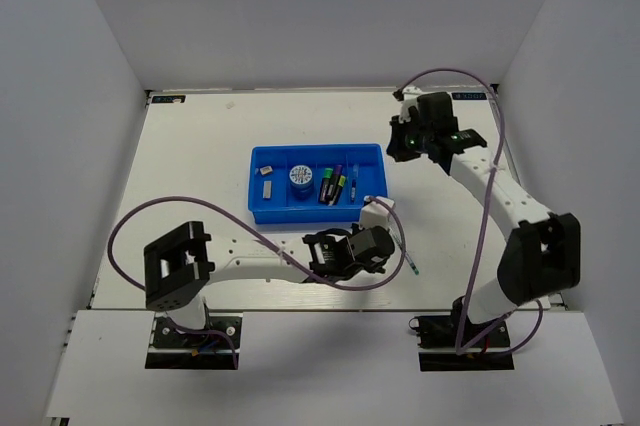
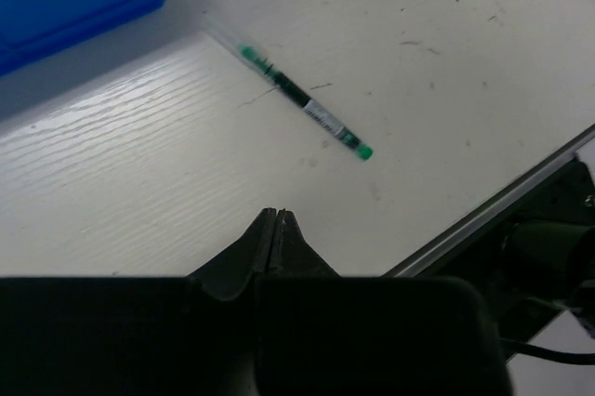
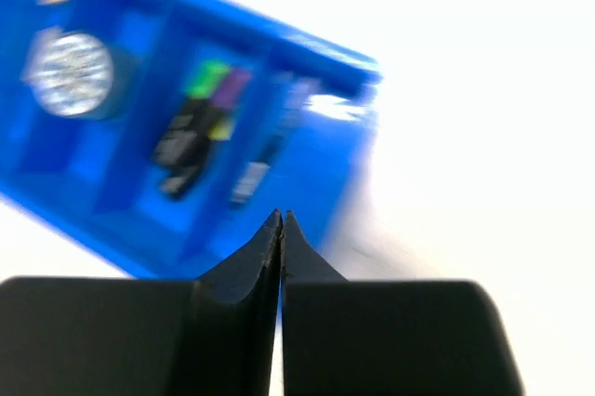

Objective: Sort the stationery into containers
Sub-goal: Pick up the pen from the center of the board.

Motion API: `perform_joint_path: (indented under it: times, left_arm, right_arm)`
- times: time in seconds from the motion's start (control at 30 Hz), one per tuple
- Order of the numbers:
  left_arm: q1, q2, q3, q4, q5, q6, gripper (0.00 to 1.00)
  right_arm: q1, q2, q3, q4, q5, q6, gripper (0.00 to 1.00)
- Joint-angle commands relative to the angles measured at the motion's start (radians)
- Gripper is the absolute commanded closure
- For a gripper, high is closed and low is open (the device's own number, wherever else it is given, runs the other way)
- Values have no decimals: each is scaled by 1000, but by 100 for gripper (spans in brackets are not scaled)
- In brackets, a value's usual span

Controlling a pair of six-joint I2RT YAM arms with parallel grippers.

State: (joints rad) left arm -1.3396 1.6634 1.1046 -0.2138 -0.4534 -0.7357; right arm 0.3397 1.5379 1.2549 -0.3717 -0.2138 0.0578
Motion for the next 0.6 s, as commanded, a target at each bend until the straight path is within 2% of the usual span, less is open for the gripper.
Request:
perform_joint_path:
  times: [0.0,0.07,0.13,0.17,0.2,0.23,0.27,0.3,0.33,0.37,0.4,0.47,0.57]
  left_arm:
    - [-4,24,69,43,16,-103,91]
    - [-6,64,101,37,9,-122,91]
    - [-7,78,158,-1,-19,-156,88]
    - [-4,72,162,-34,-27,-162,84]
    - [-16,61,150,-48,-69,-153,69]
    - [-21,49,141,-58,-82,-139,59]
    - [-24,-8,129,-77,-117,-113,48]
    - [-38,-26,109,-96,-139,-105,27]
    - [-41,-93,89,-166,-177,-75,23]
    - [-41,-118,66,-192,-192,-61,19]
    - [-55,-170,54,-217,-218,-51,13]
    - [-61,-275,-4,-321,-290,-24,13]
    - [-61,-407,-61,-502,-396,-70,15]
  right_arm:
    - [-24,-109,14,-102,343,-82,100]
    - [-47,-143,-61,-93,404,-105,100]
    - [-77,-202,-135,-125,349,-153,100]
    - [-83,-226,-149,-204,320,-170,97]
    - [-96,-240,-191,-235,226,-224,91]
    - [-102,-252,-210,-286,146,-252,75]
    - [-103,-300,-231,-324,98,-277,64]
    - [-99,-318,-312,-340,15,-326,58]
    - [-103,-370,-337,-355,-86,-396,49]
    - [-102,-380,-369,-361,-148,-441,47]
    - [-96,-395,-417,-363,-174,-458,47]
    - [-80,-416,-486,-366,-255,-493,50]
    - [-51,-423,-534,-335,-268,-452,52]
